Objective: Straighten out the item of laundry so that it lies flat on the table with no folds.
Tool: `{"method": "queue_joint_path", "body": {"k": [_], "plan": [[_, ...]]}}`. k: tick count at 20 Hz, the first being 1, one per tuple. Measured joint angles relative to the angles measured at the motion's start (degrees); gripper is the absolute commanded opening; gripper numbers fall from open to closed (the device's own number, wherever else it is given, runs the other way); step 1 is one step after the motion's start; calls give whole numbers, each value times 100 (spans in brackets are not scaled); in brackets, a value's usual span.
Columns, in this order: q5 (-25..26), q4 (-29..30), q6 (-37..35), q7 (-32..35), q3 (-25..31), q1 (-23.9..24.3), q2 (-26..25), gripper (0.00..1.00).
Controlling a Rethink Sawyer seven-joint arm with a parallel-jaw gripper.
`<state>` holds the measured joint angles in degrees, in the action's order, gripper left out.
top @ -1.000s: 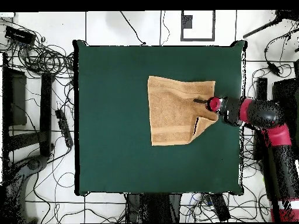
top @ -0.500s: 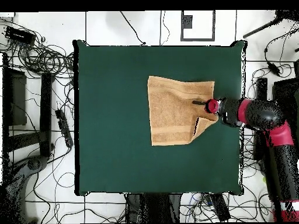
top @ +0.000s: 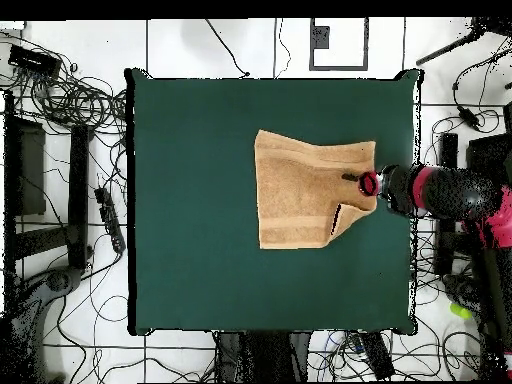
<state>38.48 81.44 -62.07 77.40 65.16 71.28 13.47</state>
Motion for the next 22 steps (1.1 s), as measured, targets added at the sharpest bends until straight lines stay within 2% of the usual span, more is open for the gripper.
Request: {"method": "queue_joint_path", "body": {"k": [6,10,12,13,19,22], "plan": [[943,61,40,-929,242,-226,1042,100],[1567,87,279,-1793,374,-433,1837,100],[1654,92,349,-1961,382,-493,2017,100],[1728,95,452,-2159,382,-595,2287,100],[1734,100,517,-2250,384,-927,2876,100],[1732,101,522,-2250,384,-1027,2993,100]]}}
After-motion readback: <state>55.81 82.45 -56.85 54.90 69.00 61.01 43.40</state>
